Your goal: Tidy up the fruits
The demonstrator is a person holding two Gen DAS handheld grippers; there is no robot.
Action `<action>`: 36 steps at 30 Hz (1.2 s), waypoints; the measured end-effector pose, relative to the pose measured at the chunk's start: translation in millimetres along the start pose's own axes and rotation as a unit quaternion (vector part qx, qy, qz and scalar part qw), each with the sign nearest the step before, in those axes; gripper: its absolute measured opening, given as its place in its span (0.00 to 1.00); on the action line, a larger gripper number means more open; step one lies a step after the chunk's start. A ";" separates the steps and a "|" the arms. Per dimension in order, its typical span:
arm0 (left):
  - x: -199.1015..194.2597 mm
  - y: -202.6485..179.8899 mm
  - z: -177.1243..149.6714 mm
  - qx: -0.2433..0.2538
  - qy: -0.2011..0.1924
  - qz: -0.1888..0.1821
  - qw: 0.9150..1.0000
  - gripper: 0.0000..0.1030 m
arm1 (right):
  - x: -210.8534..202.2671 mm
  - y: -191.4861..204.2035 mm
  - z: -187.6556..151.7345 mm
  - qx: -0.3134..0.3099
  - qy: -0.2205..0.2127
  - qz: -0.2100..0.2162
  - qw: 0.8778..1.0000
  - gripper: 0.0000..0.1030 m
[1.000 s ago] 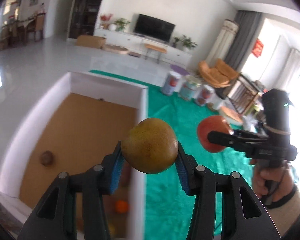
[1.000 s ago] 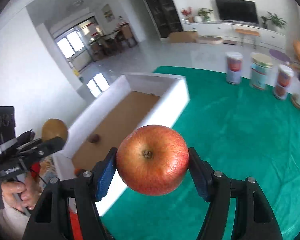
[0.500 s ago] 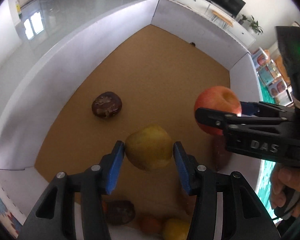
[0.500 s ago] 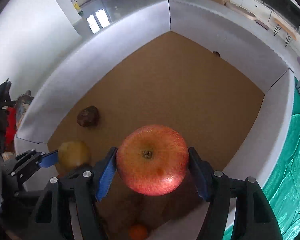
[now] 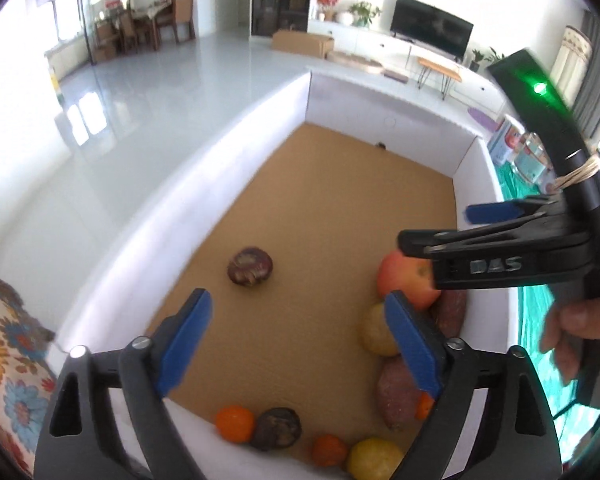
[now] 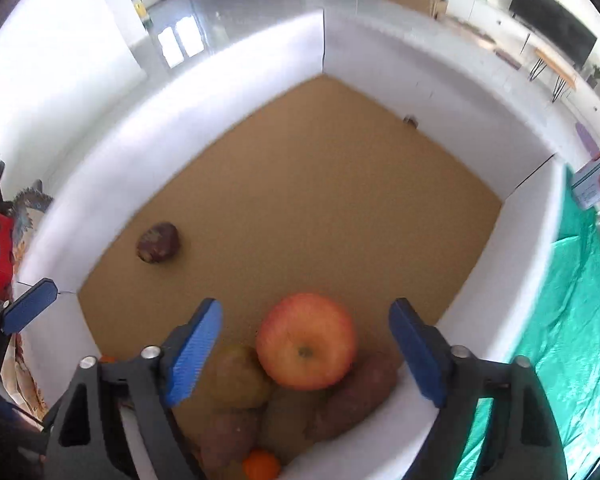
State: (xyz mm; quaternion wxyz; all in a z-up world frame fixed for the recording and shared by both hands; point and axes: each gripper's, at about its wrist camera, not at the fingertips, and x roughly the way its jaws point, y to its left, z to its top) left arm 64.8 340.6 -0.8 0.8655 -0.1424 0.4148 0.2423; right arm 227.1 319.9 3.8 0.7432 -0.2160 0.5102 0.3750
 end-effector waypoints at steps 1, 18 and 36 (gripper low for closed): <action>-3.9 -4.5 2.8 0.008 -0.013 0.011 1.000 0.93 | -15.5 -0.3 -1.1 -0.004 -0.014 -0.002 1.000 0.94; -80.2 24.2 7.9 -0.028 0.014 0.032 0.999 0.99 | -127.1 16.3 -45.7 0.071 -0.014 0.073 0.995 1.00; -91.4 38.5 -11.4 -0.041 -0.001 0.079 0.996 0.99 | -116.3 41.4 -66.7 0.051 -0.008 0.033 0.998 1.00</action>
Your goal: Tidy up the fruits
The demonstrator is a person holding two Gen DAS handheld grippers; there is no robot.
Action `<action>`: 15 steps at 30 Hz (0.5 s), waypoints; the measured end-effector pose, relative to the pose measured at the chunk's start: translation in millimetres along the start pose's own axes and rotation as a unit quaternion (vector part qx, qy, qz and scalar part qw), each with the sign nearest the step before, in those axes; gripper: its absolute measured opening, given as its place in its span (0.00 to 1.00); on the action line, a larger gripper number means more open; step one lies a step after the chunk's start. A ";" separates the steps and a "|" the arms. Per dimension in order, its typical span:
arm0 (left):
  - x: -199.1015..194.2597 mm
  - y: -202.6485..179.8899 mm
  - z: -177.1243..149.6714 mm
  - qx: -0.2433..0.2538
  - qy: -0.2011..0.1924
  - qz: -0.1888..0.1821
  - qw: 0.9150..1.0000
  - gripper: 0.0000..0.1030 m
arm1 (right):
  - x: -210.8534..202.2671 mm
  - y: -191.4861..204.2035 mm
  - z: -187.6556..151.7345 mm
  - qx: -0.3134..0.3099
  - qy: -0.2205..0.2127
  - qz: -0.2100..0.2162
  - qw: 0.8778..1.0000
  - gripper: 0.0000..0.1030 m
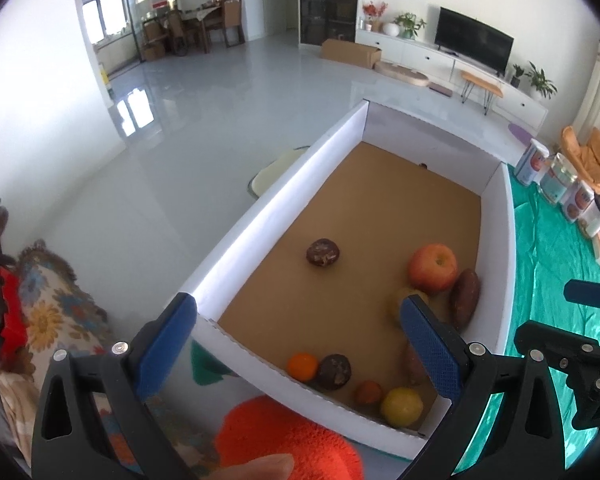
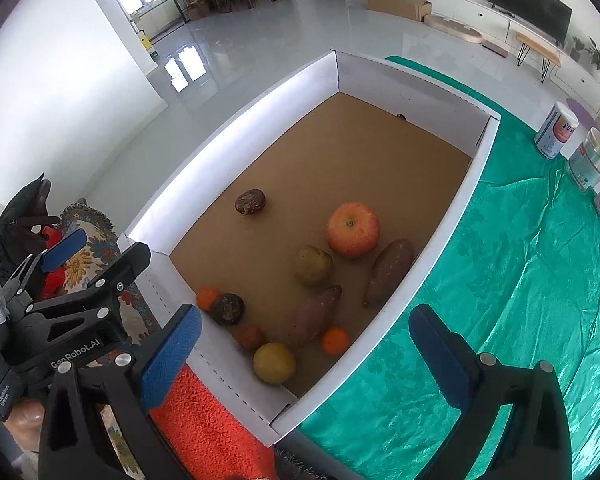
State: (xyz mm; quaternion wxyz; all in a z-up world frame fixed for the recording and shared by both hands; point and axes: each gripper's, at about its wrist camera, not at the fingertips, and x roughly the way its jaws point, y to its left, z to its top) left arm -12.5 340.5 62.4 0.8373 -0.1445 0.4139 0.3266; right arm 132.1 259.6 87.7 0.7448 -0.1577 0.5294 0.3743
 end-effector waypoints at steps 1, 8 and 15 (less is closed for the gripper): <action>-0.4 -0.2 0.3 0.001 -0.002 0.002 1.000 0.99 | -1.5 1.9 0.2 -0.005 -0.004 -0.005 1.000 1.00; 2.0 -1.5 0.3 0.008 -0.005 -0.002 1.000 0.99 | -2.0 9.5 3.0 -0.017 -0.011 -0.011 1.000 1.00; 4.7 -1.3 2.0 0.012 0.000 0.002 1.000 1.00 | 5.1 17.4 4.2 -0.029 -0.006 -0.013 0.999 1.00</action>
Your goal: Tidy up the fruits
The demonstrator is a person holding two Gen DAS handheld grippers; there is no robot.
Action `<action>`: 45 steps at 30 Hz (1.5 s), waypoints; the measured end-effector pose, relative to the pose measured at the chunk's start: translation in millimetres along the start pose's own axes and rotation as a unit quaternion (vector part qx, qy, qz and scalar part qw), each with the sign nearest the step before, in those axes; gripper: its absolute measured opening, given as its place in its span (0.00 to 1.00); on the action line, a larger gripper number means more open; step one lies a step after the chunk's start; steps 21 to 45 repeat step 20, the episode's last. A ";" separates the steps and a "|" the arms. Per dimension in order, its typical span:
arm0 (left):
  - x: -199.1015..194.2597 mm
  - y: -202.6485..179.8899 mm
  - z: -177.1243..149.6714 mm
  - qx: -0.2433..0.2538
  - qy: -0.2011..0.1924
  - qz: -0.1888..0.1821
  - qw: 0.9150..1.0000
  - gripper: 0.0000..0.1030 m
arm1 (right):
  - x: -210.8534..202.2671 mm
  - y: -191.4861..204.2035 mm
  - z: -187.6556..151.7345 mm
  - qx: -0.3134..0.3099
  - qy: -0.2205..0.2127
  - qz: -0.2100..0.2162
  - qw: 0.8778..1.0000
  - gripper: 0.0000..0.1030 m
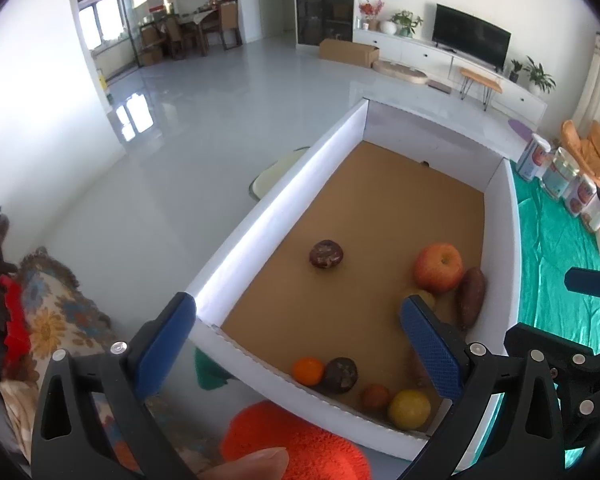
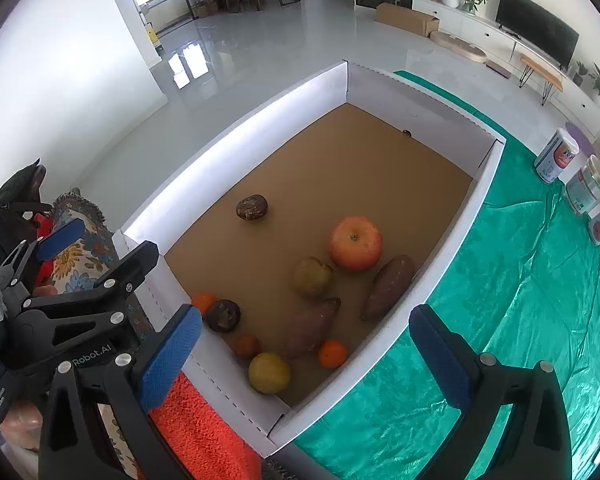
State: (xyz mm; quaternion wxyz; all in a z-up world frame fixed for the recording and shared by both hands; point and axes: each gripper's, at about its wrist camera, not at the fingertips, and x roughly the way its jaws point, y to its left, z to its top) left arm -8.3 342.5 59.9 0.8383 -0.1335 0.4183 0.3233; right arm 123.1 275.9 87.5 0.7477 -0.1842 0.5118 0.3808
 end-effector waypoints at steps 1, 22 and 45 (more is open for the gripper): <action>-0.4 -0.5 0.2 0.003 -0.002 0.002 1.000 1.00 | 0.1 0.4 0.3 0.000 -0.001 0.000 1.000 1.00; -10.1 4.8 2.2 -0.007 -0.004 -0.047 0.999 0.99 | -4.5 1.3 -2.8 -0.006 -0.010 -0.004 1.000 1.00; -10.1 4.8 2.2 -0.007 -0.004 -0.047 0.999 0.99 | -4.5 1.3 -2.8 -0.006 -0.010 -0.004 1.000 1.00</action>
